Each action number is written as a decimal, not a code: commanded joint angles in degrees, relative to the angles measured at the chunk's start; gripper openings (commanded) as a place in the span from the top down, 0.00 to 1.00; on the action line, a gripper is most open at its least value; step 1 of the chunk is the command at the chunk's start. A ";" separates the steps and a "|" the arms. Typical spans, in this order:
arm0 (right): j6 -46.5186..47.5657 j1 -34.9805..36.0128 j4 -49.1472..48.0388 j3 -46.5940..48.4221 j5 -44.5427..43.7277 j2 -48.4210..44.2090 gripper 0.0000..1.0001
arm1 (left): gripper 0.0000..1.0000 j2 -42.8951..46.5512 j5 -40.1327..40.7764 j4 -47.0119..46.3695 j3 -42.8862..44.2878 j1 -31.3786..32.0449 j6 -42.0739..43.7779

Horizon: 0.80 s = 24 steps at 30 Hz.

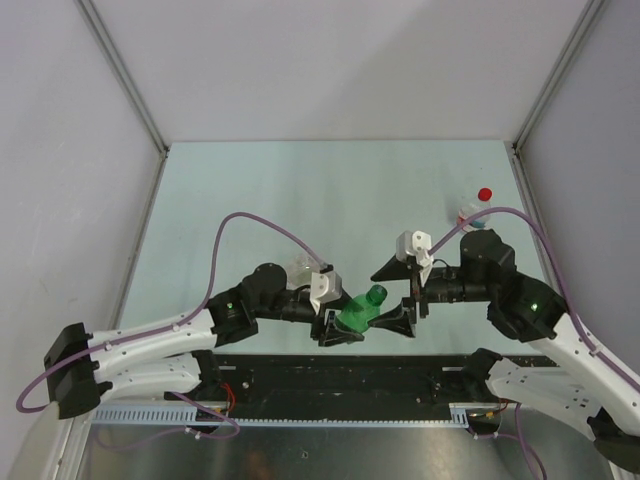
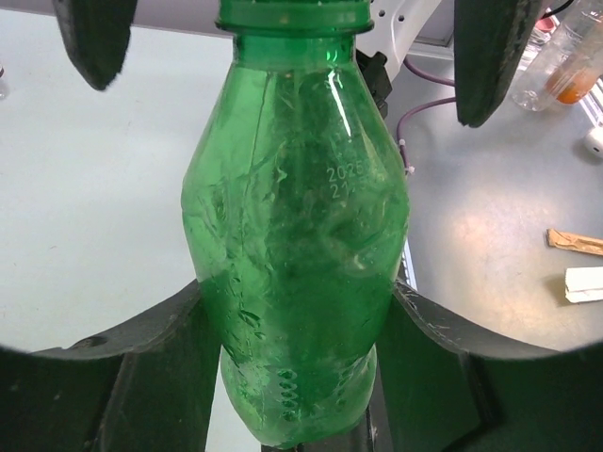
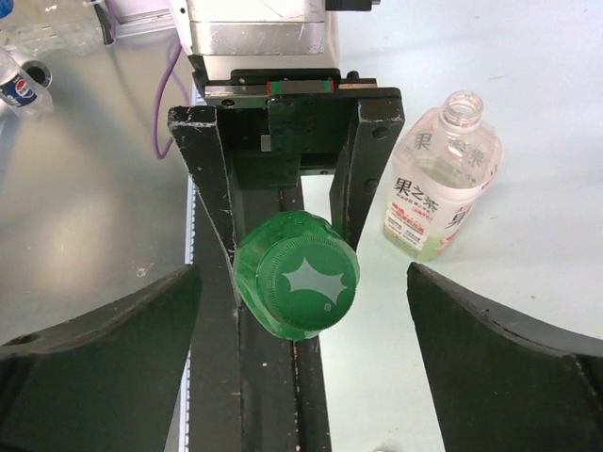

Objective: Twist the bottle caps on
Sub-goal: Screw the bottle cap onto the plastic bottle.

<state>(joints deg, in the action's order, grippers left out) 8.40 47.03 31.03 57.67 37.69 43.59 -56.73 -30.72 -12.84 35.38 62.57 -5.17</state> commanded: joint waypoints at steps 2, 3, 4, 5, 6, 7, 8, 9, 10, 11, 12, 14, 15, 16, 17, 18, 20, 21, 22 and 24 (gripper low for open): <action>-1.33 0.29 -3.57 0.69 -2.20 -2.14 0.02 | 1.00 -0.13 -1.71 -2.52 1.41 -0.07 3.30; -1.83 0.28 -4.03 0.69 -2.59 -2.48 0.01 | 1.00 -0.13 -1.67 -2.49 1.12 -0.07 3.88; -2.61 0.27 -4.61 0.69 -3.26 -2.87 0.01 | 1.00 -0.05 -1.56 -2.47 0.85 -0.07 4.48; -3.97 0.26 -5.42 0.69 -4.04 -3.19 0.01 | 1.00 0.04 -1.37 -2.46 0.53 -0.07 4.78; -5.75 0.31 -6.27 0.69 -5.18 -3.48 0.01 | 1.00 0.17 -1.23 -2.46 0.29 -0.07 5.68; -7.65 0.33 -7.09 0.69 -6.36 -3.81 0.01 | 1.00 0.19 -0.90 -2.45 0.08 -0.08 6.30; -9.70 0.34 -7.76 0.69 -7.57 -4.06 0.01 | 1.00 0.25 -0.47 -2.41 -0.03 -0.08 6.83; -11.51 0.30 -8.23 0.69 -8.52 -4.27 0.01 | 1.00 0.23 -0.04 -2.43 -0.08 -0.08 7.32; -13.25 0.28 -8.64 0.69 -9.22 -4.42 0.01 | 1.00 0.18 0.40 -2.44 -0.15 -0.08 7.87; -15.00 0.31 -8.98 0.69 -9.61 -4.54 0.01 | 1.00 0.15 0.66 -2.45 -0.32 -0.08 8.37; -16.98 0.29 -9.32 0.69 -10.29 -4.73 0.01 | 1.00 0.10 0.84 -2.45 -0.49 -0.08 9.10; -20.48 0.24 -9.74 0.67 -12.39 -5.14 0.01 | 1.00 -0.10 1.39 -2.45 -0.90 -0.03 11.09; -22.26 0.21 -9.61 0.68 -14.27 -5.38 0.01 | 1.00 -0.34 2.03 -2.45 -1.00 -0.05 11.74; -24.17 0.15 -8.98 0.82 -16.62 -5.72 0.01 | 1.00 -0.63 2.71 -2.45 -1.01 -0.06 12.19; -25.73 0.07 -7.83 1.02 -18.81 -5.98 0.01 | 1.00 -0.95 3.22 -2.45 -0.96 -0.16 12.77; -27.09 -0.05 -6.33 1.42 -20.52 -6.15 0.01 | 1.00 -1.34 3.61 -2.41 -0.90 -0.25 13.27; -29.09 -0.26 -3.34 2.35 -22.59 -6.13 0.03 | 1.00 -2.00 4.21 -2.35 -0.81 -0.43 14.05; -30.13 -0.35 -2.02 2.88 -23.28 -5.97 0.04 | 1.00 -2.34 4.55 -2.31 -0.73 -0.47 14.36; -30.91 -0.44 -0.70 3.28 -23.63 -5.62 0.06 | 1.00 -2.60 4.98 -2.25 -0.70 -0.49 14.60; -32.40 -0.51 1.78 4.00 -23.63 -4.59 0.08 | 1.00 -3.23 5.59 -2.09 -0.67 -0.51 15.41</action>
<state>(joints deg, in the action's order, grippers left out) -17.74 46.85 27.62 58.17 18.35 37.89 -59.18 -27.40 -12.93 34.52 62.43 6.57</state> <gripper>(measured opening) 0.941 0.625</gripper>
